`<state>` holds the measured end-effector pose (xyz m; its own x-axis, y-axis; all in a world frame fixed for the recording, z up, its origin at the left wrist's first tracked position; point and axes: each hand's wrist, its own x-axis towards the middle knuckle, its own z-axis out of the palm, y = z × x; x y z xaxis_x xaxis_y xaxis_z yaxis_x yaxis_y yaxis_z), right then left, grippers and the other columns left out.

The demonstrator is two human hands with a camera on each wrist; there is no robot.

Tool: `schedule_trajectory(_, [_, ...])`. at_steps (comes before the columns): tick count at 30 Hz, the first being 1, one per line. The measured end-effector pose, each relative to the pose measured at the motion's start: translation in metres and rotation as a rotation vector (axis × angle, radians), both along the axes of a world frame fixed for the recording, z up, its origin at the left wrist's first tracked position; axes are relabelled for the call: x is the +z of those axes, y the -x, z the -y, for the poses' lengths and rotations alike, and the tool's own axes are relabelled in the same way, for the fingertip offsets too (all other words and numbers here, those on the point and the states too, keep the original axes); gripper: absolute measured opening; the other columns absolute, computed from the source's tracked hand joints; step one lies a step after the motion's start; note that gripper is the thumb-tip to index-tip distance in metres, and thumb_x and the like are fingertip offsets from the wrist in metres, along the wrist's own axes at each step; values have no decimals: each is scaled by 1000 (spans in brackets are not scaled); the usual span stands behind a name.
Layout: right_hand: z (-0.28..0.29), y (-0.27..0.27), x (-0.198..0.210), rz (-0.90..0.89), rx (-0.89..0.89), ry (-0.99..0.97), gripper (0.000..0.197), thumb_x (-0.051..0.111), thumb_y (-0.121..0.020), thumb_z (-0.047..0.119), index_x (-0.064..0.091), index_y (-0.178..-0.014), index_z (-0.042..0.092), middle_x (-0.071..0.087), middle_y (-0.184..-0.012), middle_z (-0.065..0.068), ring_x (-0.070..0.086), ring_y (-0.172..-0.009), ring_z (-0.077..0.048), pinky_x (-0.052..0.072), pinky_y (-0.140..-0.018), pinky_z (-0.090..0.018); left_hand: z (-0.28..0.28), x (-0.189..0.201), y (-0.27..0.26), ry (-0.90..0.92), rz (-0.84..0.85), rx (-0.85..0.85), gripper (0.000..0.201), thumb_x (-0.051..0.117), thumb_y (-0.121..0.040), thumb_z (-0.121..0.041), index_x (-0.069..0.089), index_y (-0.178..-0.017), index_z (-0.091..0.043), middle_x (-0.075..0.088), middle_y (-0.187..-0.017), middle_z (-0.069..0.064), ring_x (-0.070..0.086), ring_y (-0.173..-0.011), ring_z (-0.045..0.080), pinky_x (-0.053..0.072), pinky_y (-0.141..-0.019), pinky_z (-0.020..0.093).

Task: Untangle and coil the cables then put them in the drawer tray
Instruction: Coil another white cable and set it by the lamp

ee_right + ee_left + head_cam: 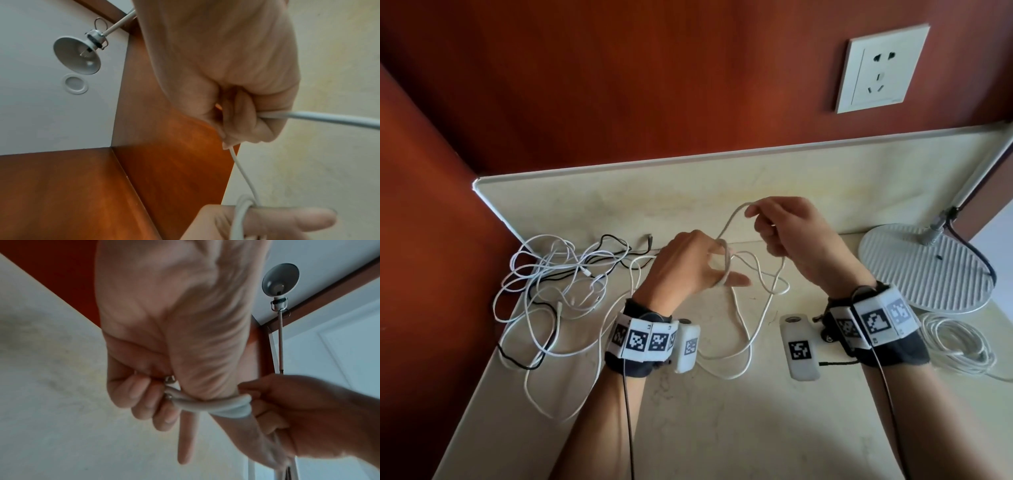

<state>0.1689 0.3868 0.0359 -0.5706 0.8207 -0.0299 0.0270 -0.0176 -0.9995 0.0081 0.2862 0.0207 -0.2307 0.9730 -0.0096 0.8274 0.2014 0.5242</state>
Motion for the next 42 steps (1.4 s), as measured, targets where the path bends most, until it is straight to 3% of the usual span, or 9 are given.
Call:
schedule_trajectory(13, [13,-2,4,-35,313,-168,32,42,-113,15,70,-105,0,38,-66,-6,29,-52,-11,29,-48,-19,-10,-13,-2,46,-9,73,68,81,-59,-77,73,-83,-14,66,-65,-5,66,-63,12,57,-59,34])
schedule_trajectory(17, [31,7,-3,91,445,-315,28,48,-109,9,71,-93,5,42,-55,5,33,-52,-14,29,-49,-26,-9,-17,22,-134,47,187,51,66,-95,-25,49,-48,-17,45,-40,-7,48,-46,6,31,-43,16])
schedule_trajectory(20, [39,15,-9,117,495,-305,40,52,-110,25,66,-79,3,40,-50,4,30,-46,-14,28,-47,-26,-9,-16,40,-193,361,247,44,71,-96,-15,68,-52,-14,62,-49,-13,67,-65,0,47,-62,26])
schedule_trajectory(25, [45,22,-10,95,526,-213,62,52,-106,46,52,-56,9,36,-47,-5,27,-42,-15,27,-45,-23,1,3,26,-279,741,220,67,52,-84,-68,82,-103,-11,62,-70,-7,50,-64,18,32,-50,19])
schedule_trajectory(33, [18,7,-25,341,599,-253,77,58,-90,70,32,-56,6,23,-56,-5,19,-50,-18,23,-50,-24,1,0,34,-206,1202,-221,77,65,-64,-86,83,-90,-16,53,-60,-8,37,-46,3,26,-38,16])
schedule_trajectory(36, [3,1,-30,389,544,-258,77,70,-81,65,29,-59,4,18,-60,-3,14,-56,-19,16,-50,-28,9,4,33,-103,960,-344,71,79,-74,-62,77,-91,7,56,-62,-14,44,-50,1,30,-43,15])
schedule_trajectory(37, [-1,0,-31,402,514,-273,76,71,-78,65,30,-59,3,19,-61,-2,14,-57,-18,15,-50,-27,13,8,29,-78,839,-383,42,45,-68,-5,76,-92,10,61,-63,-16,53,-56,-3,38,-51,12])
schedule_trajectory(38, [-4,1,-31,421,485,-288,76,71,-75,67,33,-60,2,20,-60,0,14,-57,-17,14,-49,-27,15,11,23,-50,737,-346,80,39,-61,-60,78,-91,4,67,-67,-18,61,-66,-5,44,-61,10])
schedule_trajectory(42, [-12,2,-36,508,360,-334,67,70,-82,65,40,-63,9,23,-58,3,19,-52,-14,16,-46,-25,11,11,10,110,401,-194,17,80,-86,-38,82,-84,-22,79,-91,-5,72,-82,0,53,-78,20])
